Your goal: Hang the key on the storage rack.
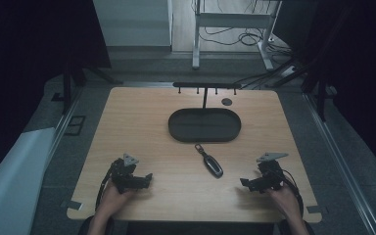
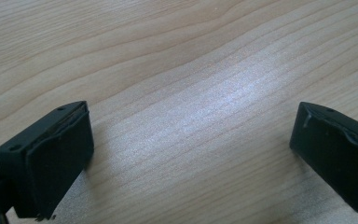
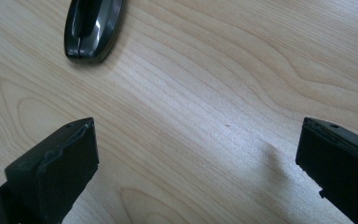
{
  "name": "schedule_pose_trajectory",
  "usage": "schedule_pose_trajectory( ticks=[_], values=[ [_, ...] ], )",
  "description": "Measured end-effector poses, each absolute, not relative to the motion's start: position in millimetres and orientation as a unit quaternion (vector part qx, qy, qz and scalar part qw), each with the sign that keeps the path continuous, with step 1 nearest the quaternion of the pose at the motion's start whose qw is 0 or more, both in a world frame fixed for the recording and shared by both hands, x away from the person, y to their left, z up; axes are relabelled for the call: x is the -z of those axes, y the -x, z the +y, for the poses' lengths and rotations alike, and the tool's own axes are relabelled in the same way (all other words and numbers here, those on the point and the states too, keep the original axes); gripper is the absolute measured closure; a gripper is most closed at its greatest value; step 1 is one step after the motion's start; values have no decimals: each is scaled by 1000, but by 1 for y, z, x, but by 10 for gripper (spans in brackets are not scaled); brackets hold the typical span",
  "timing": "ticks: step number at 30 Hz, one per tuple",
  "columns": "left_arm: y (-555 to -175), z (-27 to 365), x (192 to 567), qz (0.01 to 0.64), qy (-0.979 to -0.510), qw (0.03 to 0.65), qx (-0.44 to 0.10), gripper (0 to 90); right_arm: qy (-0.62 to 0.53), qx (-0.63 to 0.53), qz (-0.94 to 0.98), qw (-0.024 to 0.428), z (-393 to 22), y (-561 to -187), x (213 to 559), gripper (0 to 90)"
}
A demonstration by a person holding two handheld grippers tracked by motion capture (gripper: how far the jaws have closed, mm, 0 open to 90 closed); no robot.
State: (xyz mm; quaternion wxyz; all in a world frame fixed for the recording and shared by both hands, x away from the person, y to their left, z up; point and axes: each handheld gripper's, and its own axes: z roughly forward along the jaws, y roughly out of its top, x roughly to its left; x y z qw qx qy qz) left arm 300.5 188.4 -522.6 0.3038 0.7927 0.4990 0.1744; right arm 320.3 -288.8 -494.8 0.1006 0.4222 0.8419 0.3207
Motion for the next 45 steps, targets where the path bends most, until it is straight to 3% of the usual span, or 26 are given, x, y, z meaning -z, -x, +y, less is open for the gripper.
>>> schedule_pose_trajectory(
  ticks=[45],
  values=[
    [-301, 188, 523, 499, -793, 304, -174, 0, -374, -230, 896, 72, -237, -359, 487, 0]
  ],
)
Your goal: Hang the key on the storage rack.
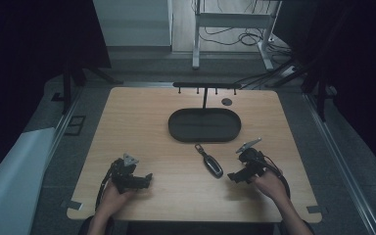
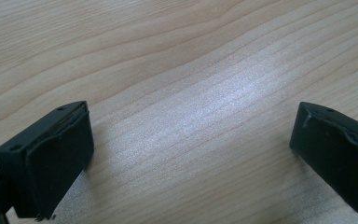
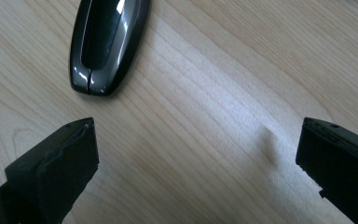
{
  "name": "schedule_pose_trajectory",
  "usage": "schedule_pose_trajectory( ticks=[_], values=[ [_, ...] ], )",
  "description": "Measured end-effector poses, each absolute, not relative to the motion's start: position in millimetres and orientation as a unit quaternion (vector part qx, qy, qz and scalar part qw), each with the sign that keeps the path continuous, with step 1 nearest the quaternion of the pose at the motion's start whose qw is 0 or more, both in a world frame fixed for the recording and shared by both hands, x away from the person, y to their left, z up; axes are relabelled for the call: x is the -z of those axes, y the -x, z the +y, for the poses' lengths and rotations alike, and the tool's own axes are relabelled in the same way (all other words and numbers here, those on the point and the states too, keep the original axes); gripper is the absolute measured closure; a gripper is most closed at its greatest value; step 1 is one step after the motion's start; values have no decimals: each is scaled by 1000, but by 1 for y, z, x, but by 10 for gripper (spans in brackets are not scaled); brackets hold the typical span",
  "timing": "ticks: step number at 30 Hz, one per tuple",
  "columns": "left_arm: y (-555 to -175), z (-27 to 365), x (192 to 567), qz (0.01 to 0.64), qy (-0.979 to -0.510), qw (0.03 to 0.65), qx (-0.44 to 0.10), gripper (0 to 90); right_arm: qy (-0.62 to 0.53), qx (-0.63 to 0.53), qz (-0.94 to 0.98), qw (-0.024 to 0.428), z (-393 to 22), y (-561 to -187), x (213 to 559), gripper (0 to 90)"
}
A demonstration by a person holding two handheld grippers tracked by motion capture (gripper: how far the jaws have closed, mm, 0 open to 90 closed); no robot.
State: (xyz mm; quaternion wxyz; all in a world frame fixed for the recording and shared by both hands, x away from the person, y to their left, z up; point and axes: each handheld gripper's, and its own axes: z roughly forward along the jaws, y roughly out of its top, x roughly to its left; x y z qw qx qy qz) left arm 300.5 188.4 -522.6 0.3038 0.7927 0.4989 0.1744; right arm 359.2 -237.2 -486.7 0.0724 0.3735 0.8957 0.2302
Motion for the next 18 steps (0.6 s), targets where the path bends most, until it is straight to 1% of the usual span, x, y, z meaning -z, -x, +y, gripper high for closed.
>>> schedule_pose_trajectory(
  ticks=[9, 18],
  values=[
    [-301, 188, 522, 499, -793, 303, -174, 0, -370, -197, 907, 42, -221, -371, 484, 0],
    [-301, 188, 522, 499, -793, 303, -174, 0, -369, -179, 912, 27, -201, -384, 475, 0]
  ],
)
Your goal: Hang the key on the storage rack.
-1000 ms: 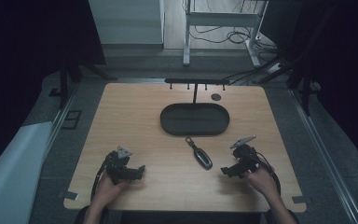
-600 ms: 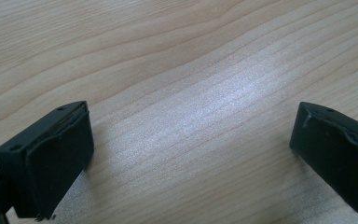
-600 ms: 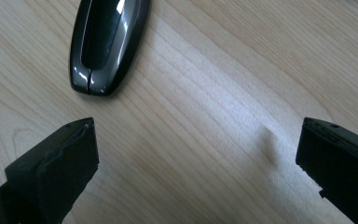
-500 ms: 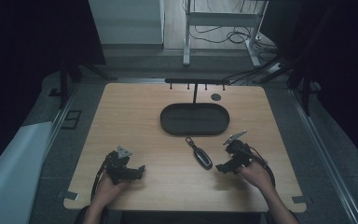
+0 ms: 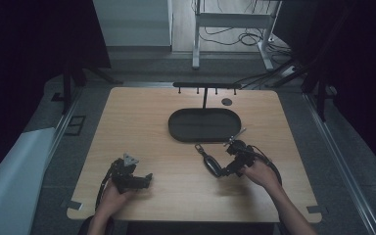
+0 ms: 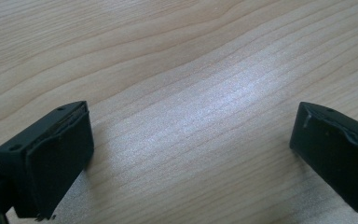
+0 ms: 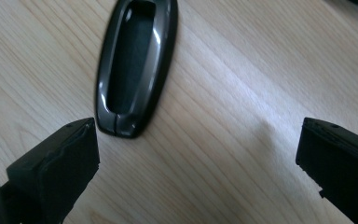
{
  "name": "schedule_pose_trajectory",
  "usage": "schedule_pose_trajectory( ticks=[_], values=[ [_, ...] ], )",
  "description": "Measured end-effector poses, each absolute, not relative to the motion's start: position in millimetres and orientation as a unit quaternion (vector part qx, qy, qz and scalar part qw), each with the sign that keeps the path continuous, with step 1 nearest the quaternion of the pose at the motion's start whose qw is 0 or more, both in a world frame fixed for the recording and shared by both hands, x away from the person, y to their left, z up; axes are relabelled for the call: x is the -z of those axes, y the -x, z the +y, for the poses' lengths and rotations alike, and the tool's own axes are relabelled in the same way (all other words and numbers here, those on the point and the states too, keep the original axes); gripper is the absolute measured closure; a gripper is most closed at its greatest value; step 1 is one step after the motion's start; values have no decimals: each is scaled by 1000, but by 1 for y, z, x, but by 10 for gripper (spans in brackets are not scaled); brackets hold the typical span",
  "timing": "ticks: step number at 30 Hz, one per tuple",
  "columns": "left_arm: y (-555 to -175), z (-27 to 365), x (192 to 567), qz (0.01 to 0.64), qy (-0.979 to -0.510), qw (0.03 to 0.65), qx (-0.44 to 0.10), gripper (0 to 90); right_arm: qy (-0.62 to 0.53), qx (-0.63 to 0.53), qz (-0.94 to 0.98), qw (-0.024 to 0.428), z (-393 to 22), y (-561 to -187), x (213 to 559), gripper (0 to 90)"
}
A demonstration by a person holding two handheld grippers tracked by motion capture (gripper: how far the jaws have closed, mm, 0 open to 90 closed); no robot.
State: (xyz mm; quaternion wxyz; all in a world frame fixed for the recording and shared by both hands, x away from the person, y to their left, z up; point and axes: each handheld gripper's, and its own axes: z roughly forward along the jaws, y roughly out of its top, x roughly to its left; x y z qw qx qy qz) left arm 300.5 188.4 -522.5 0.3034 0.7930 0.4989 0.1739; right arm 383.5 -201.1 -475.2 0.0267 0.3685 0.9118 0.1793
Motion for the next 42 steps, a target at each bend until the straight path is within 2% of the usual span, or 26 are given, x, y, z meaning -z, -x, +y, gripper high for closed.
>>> schedule_pose_trajectory(
  ticks=[8, 10, 17, 22, 25, 31, 32, 34, 42],
  values=[
    [-301, 188, 522, 499, -793, 303, -174, 0, -355, -149, 923, 10, -183, -391, 474, 0],
    [-301, 188, 522, 499, -793, 303, -174, 0, -358, -137, 924, 3, -175, -394, 476, 45],
    [-301, 188, 523, 499, -792, 304, -174, 0, -346, -108, 932, 4, -157, -401, 478, 77],
    [-301, 188, 523, 499, -792, 304, -174, 0, -348, -80, 934, 3, -140, -404, 478, 134],
    [-301, 188, 523, 499, -792, 304, -174, 0, -358, -61, 932, 1, -129, -408, 479, 218],
    [-301, 188, 523, 499, -793, 304, -174, 0, -365, -39, 930, -9, -119, -411, 483, 290],
    [-301, 188, 523, 499, -793, 304, -174, 0, -366, -34, 930, -2, -117, -412, 483, 312],
    [-301, 188, 523, 499, -793, 303, -174, 0, -361, -22, 932, 6, -113, -413, 482, 437],
    [-301, 188, 522, 499, -793, 303, -174, 0, -332, -16, 943, -7, -115, -415, 478, 475]
  ],
)
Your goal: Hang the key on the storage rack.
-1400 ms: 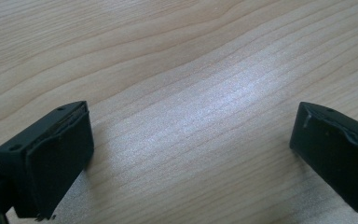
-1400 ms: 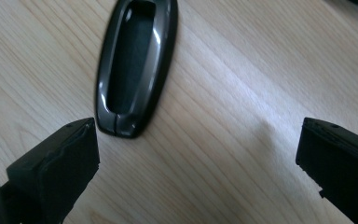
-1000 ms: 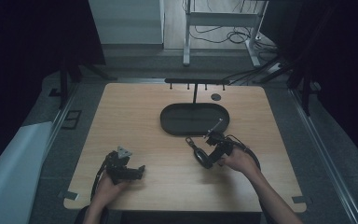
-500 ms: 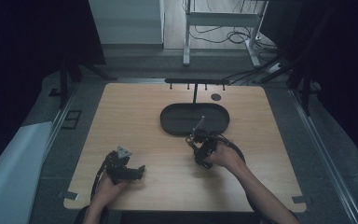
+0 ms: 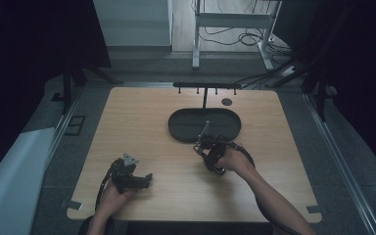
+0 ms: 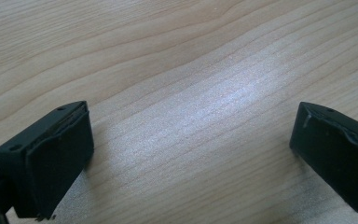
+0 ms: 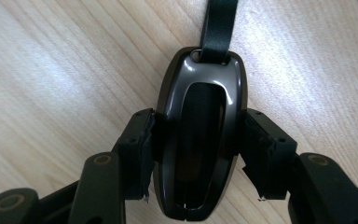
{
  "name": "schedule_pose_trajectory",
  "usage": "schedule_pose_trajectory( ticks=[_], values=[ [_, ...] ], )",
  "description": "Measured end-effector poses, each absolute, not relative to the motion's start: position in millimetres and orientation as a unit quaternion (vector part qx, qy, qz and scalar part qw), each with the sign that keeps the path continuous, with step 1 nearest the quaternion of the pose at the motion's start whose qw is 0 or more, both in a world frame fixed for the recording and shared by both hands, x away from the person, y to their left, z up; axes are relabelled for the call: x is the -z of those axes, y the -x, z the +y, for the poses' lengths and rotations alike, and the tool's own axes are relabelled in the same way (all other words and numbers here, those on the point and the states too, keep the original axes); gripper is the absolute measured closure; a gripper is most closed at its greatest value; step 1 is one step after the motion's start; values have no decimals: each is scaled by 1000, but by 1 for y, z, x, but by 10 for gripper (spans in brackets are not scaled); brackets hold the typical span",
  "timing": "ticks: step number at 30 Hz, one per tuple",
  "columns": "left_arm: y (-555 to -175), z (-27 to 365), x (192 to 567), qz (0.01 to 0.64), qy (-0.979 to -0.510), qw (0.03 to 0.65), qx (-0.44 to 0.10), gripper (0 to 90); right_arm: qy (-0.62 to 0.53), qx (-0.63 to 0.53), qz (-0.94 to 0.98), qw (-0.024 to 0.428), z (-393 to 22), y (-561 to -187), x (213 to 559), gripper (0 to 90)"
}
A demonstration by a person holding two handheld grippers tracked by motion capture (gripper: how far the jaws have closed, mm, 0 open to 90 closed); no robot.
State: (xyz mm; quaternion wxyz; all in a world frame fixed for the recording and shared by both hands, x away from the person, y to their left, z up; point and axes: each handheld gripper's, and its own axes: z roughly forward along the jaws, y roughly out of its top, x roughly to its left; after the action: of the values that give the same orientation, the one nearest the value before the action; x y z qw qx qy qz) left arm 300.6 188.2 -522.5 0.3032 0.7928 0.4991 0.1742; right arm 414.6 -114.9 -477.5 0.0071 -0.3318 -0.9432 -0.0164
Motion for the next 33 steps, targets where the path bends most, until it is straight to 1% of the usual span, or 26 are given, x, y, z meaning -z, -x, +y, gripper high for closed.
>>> schedule_pose_trajectory(
  ticks=[21, 23, 33],
  values=[
    [-301, 188, 523, 498, -793, 304, -175, 0, 324, 47, -945, 19, -124, -423, 422, 484],
    [-301, 188, 523, 498, -792, 305, -175, 0, 325, 55, -944, 25, -126, -424, 415, 485],
    [-301, 188, 523, 498, -792, 305, -175, 0, 337, 64, -939, 24, -138, -432, 392, 486]
  ],
)
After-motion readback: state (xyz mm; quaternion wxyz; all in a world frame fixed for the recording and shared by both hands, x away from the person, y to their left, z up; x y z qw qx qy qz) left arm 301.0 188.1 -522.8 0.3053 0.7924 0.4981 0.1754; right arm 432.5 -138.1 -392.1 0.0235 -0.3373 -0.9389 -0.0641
